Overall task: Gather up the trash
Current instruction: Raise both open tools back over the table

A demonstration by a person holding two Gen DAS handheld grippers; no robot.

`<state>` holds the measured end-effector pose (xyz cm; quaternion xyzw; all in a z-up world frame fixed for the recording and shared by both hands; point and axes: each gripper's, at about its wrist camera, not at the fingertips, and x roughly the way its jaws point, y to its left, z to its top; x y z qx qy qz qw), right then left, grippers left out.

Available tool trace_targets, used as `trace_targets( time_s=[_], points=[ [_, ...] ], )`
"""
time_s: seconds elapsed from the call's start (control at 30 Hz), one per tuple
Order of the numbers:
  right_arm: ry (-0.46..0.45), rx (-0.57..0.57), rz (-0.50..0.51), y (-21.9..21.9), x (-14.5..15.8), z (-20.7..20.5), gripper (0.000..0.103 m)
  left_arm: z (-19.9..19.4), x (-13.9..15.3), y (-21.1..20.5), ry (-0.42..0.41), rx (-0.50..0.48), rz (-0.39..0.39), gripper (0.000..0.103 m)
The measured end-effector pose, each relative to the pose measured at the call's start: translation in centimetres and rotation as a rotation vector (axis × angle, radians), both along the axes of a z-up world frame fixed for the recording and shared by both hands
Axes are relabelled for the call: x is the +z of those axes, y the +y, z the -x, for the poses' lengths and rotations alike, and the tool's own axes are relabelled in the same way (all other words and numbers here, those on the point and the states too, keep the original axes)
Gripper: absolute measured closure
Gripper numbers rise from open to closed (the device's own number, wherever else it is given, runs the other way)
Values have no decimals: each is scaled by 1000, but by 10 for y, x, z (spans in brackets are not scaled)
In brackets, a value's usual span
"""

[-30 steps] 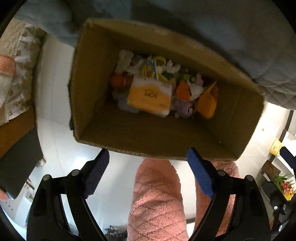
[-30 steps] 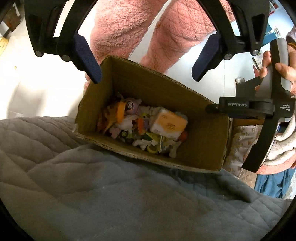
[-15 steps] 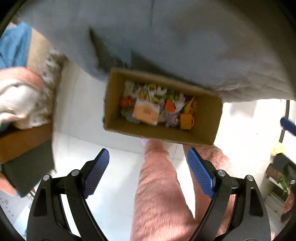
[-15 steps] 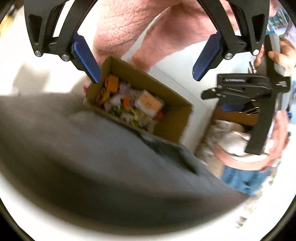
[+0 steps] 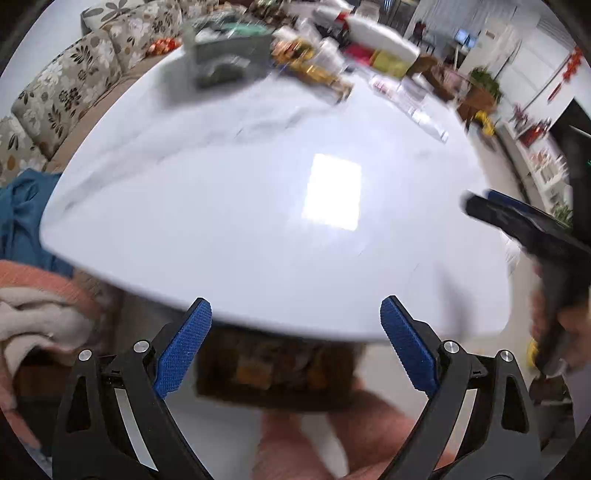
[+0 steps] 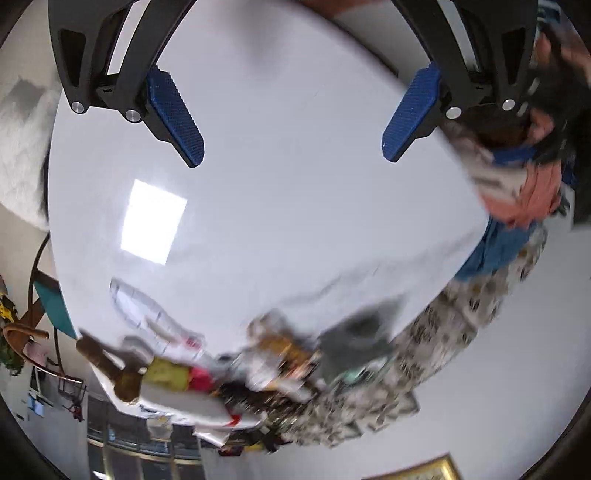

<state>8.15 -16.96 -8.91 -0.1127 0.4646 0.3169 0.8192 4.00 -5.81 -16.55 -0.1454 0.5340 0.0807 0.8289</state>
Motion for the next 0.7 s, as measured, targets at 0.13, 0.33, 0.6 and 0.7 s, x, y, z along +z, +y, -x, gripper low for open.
trace_targets(
  time_s=[0.13, 0.33, 0.6, 0.7],
  points=[
    [12, 3, -21, 18, -1, -82, 7, -42, -17, -17, 29, 41, 30, 12],
    [31, -2, -91, 98, 0, -193, 6, -75, -33, -42, 101, 106, 57, 12],
    [-73, -55, 134, 212, -44, -284, 13, -63, -51, -40, 221, 284, 67, 12],
    [20, -12, 130, 216, -57, -303, 45, -62, -54, -38, 243, 334, 73, 12]
  ],
)
